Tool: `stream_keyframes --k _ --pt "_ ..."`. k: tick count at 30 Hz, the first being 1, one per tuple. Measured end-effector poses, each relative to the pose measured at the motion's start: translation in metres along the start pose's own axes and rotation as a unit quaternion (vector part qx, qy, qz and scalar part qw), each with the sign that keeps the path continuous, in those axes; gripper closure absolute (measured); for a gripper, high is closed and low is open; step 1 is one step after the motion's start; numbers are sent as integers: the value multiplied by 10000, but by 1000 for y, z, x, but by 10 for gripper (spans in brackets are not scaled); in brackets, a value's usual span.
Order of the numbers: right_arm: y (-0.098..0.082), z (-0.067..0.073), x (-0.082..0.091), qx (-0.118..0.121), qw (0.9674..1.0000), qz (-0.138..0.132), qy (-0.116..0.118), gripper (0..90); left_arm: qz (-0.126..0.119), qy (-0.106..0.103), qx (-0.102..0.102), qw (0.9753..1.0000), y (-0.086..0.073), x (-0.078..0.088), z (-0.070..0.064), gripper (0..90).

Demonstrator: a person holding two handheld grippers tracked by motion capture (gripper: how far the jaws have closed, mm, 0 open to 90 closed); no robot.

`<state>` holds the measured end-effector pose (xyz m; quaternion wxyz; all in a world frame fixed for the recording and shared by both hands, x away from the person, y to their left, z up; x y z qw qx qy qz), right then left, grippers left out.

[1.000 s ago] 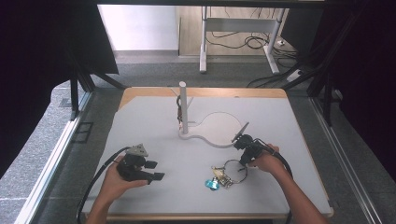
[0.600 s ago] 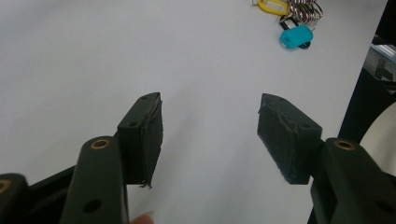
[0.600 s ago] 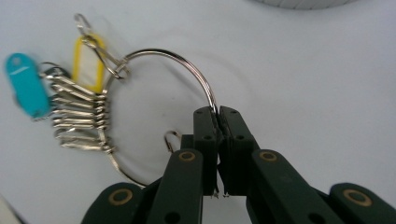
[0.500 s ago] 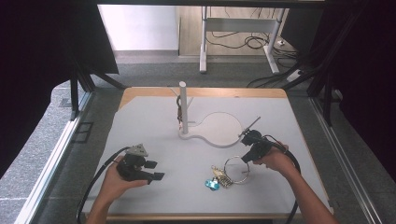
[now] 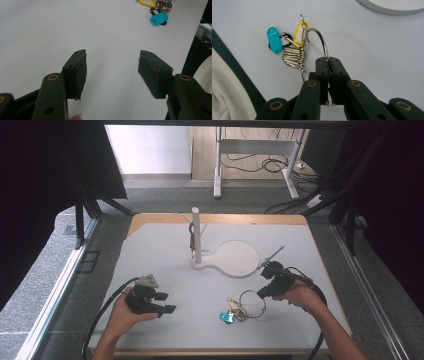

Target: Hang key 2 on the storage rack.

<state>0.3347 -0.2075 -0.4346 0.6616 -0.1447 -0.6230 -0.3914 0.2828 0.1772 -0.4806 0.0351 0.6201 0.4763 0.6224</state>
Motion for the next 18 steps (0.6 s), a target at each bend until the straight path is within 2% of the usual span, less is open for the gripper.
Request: stream_keyframes --k 3,5,12,13,14,18 --pt "0 3 0 38 9998 7 214 843 -7 6 -4 10000 0 0 0 404" --pt "0 5 -2 75 9996 25 270 841 1 7 -1 10000 0 1 1 404" --pt "0 7 -6 102 9994 149 293 862 -7 9 13 10000 -1 0 1 404" --pt "0 6 -6 110 9994 163 298 863 37 10 -37 10000 -1 1 2 404" --pt "0 6 -6 112 9993 174 314 863 -25 14 33 10000 -1 1 1 405" --pt "1 6 -6 126 9993 185 309 864 -14 14 28 10000 -1 1 2 405"
Point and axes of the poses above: each handheld gripper's, and its own axes: x roughly backward along the jaws, y roughly out of its top, z roughly to its left, the point moved 2 cm from there along -x, roughly forward along the jaws, and after that the axes turned 3 degrees about -x, right-handed, at the moved point
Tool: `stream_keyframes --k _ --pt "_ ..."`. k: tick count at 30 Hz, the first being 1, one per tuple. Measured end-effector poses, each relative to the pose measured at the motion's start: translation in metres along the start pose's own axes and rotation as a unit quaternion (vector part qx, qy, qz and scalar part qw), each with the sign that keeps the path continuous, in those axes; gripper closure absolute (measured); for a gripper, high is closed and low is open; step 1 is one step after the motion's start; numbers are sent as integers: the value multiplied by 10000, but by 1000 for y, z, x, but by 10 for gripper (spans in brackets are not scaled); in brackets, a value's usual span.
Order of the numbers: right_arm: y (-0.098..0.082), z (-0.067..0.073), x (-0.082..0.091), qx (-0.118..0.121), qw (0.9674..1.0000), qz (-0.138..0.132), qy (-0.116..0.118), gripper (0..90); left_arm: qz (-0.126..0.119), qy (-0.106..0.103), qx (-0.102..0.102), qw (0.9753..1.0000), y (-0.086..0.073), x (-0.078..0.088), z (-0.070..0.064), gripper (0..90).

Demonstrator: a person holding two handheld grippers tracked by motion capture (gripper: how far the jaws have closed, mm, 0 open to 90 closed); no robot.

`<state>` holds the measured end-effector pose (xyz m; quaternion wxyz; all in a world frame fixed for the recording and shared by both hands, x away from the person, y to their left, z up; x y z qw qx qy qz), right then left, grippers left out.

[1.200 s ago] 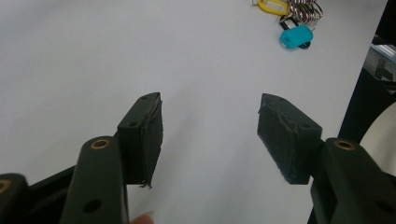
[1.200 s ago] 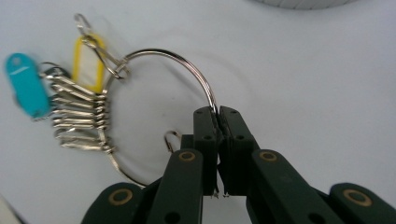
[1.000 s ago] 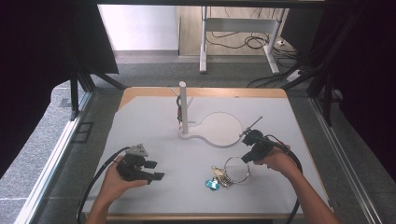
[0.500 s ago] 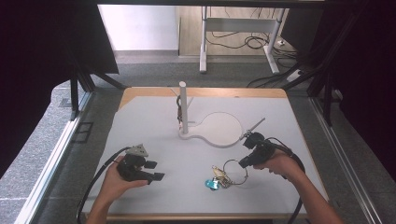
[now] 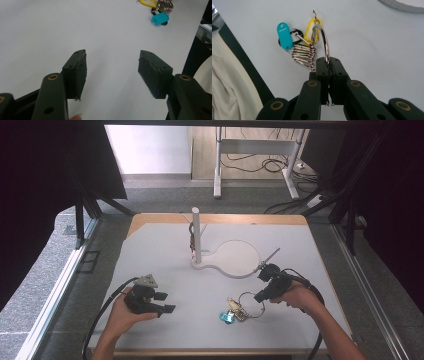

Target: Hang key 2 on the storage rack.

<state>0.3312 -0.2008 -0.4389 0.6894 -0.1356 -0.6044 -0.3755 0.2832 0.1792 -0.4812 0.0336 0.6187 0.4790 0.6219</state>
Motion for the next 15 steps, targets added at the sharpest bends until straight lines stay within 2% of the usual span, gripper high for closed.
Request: stream_keyframes --k 1,8,12,15 --pt "0 0 0 7 10000 7 12 865 47 2 -52 10000 0 1 1 405" --pt "5 1 1 25 10000 96 10 868 8 10 -26 10000 0 1 1 407" --pt "10 2 8 39 10000 32 15 870 -20 12 29 10000 -1 1 1 406" --pt "15 3 17 35 10000 -13 0 870 32 3 -22 10000 -2 1 2 406"
Point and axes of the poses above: each handheld gripper's, and its own axes: x roughly backward along the jaws, y roughly out of its top, z roughly to its left, the point moved 2 cm from there along -x, roughly forward along the jaws, and after that the axes turned 3 degrees about -x, right-handed, at the moved point
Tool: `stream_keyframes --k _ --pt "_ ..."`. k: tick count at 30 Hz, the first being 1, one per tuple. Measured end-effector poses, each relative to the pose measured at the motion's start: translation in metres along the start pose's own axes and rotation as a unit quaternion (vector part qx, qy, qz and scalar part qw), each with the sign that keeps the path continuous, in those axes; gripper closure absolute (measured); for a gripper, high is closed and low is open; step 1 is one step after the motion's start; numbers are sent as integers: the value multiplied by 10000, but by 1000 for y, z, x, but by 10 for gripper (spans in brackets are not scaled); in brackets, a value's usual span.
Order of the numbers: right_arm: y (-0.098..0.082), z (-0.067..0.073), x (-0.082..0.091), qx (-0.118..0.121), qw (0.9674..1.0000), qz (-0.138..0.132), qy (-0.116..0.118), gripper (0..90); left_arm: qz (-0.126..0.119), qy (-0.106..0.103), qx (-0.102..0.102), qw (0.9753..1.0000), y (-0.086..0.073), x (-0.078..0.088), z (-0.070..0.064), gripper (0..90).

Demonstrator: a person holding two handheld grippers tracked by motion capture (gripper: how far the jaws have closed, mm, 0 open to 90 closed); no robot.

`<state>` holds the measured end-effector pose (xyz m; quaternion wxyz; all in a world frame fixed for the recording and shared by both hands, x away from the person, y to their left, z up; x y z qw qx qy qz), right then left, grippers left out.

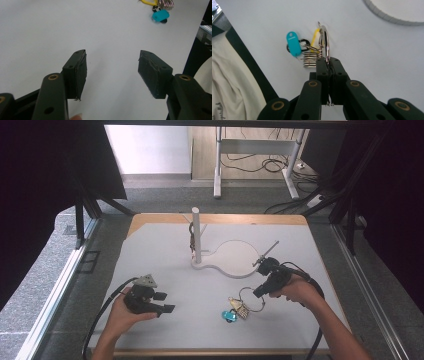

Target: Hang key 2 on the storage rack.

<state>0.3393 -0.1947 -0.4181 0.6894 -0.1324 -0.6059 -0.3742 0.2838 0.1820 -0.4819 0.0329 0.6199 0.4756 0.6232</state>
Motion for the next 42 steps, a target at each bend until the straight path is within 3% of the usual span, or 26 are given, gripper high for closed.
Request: stream_keyframes --k 10,17,42 --pt "14 2 39 30 9997 -248 -74 870 -20 -11 38 10000 -1 1 0 406" --pt "23 0 56 17 9994 -327 -108 870 -45 -27 68 10000 -1 0 0 405" --pt "59 -4 84 -52 9990 -335 -291 871 -73 -39 61 9999 -2 3 1 405"
Point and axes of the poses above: each handheld gripper's, and its own axes: x roughly backward along the jaws, y roughly out of its top, z roughly to its left, the point moved 2 cm from there along -x, roughly forward along the jaws, and after that the axes turned 3 degrees about -x, right-handed, at the moved point
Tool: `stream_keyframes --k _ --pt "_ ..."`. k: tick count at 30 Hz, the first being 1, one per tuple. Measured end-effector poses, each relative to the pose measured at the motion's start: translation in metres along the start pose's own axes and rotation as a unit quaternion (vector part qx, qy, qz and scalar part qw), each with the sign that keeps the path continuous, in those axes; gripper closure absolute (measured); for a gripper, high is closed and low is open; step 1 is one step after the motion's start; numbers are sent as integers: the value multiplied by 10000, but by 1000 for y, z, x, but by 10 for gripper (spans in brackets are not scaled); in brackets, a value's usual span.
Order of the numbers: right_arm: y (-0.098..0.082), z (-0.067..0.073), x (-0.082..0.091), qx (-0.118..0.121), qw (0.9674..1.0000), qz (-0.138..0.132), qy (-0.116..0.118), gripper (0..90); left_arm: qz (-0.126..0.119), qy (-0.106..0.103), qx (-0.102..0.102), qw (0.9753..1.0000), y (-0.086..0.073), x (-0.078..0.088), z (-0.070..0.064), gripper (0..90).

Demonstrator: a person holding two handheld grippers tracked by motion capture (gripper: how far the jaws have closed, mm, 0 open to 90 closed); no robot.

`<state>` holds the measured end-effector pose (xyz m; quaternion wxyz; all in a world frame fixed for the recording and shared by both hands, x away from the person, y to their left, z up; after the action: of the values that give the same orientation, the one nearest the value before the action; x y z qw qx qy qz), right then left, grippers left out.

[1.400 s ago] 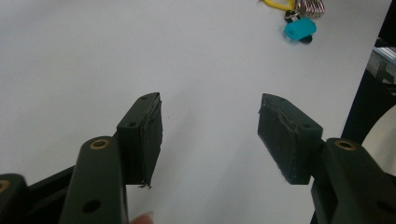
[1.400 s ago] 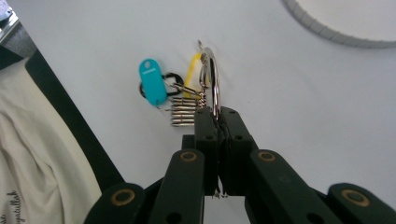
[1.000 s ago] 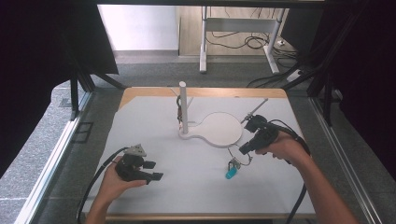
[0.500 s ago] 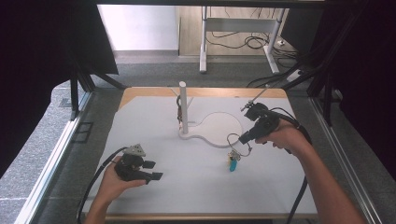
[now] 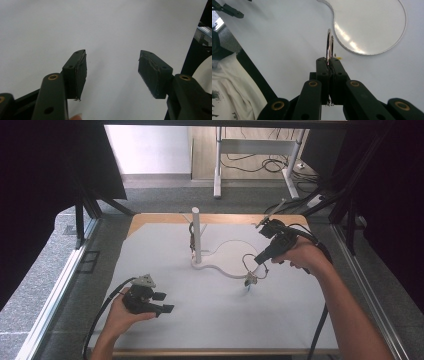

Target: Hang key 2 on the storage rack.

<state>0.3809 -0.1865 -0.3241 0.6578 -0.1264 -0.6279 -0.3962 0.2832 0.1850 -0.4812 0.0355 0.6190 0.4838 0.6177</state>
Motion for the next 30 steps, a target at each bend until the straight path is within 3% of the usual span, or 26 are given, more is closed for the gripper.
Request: stream_keyframes --k 14,30 --pt "28 0 2 -79 9998 82 -146 871 -14 3 -11 10000 -1 1 1 405" --pt "49 -3 2 -132 9997 89 -163 871 -9 10 -26 10000 -1 3 2 405"
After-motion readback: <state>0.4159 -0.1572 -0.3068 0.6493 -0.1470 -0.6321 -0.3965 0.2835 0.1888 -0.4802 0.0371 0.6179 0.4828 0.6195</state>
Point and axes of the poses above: each handheld gripper's, and its own axes: x roughly backward along the jaws, y roughly out of its top, z roughly to its left, the point moved 2 cm from there along -x, roughly forward along the jaws, and after that the axes turned 3 degrees about -x, right-handed, at the moved point
